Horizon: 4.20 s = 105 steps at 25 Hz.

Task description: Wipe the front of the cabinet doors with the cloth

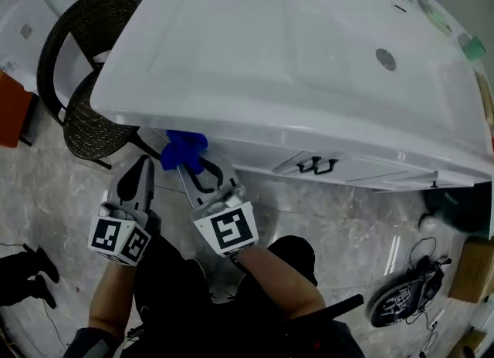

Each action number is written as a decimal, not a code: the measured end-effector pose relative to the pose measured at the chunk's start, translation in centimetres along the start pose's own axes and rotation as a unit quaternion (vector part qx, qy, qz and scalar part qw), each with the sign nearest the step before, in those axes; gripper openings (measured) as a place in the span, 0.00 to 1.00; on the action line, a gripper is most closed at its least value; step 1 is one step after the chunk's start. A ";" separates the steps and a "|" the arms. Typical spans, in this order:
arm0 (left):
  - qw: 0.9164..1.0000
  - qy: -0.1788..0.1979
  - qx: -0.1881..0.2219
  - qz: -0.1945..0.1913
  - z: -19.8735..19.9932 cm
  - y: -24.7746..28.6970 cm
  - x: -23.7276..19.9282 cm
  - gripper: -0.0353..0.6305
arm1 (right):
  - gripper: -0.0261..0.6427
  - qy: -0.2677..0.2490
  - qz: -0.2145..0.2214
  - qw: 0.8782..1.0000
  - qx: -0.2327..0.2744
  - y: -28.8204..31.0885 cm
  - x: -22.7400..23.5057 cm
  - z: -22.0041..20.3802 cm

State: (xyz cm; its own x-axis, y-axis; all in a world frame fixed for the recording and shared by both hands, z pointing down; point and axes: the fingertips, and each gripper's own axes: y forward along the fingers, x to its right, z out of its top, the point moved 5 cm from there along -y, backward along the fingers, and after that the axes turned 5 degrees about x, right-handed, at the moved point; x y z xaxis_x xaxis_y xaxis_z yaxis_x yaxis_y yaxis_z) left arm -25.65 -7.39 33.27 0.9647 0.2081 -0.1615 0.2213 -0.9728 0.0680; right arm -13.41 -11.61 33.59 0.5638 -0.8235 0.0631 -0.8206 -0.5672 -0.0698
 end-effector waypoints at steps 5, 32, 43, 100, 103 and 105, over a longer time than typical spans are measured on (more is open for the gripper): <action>1.000 0.010 0.003 -0.024 -2.9 2.0 0.2 0.06 | 0.11 0.027 -0.077 0.996 0.032 -2.4 3.2 -0.4; 0.994 -0.039 -0.001 -0.098 -7.4 3.9 4.5 0.06 | 0.12 -0.022 -0.161 0.985 0.048 -13.3 5.6 1.2; 0.999 -0.028 0.033 0.021 -5.1 -2.6 -2.5 0.06 | 0.12 -0.023 -0.033 0.999 -0.017 -1.1 -1.4 -6.9; 0.999 -0.008 -0.023 -0.040 -9.7 1.4 3.2 0.06 | 0.12 -0.009 -0.197 0.975 -0.104 -9.7 8.5 -15.9; 0.996 -0.007 -0.043 -0.081 -11.6 3.5 6.1 0.06 | 0.12 -0.008 -0.260 0.959 -0.110 -14.1 11.1 -16.3; 0.992 -0.007 -0.054 -0.109 -12.6 4.7 8.1 0.06 | 0.12 0.003 -0.308 0.945 -0.112 -17.3 12.8 -16.2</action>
State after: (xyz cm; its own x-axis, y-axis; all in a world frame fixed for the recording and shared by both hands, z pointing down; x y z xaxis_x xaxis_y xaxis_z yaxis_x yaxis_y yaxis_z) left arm -14.99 -8.95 44.71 0.8899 0.4110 -0.1977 0.4401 -0.8878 0.1350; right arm 6.44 -12.16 51.77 0.9407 -0.3380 0.0294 -0.3371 -0.9212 0.1941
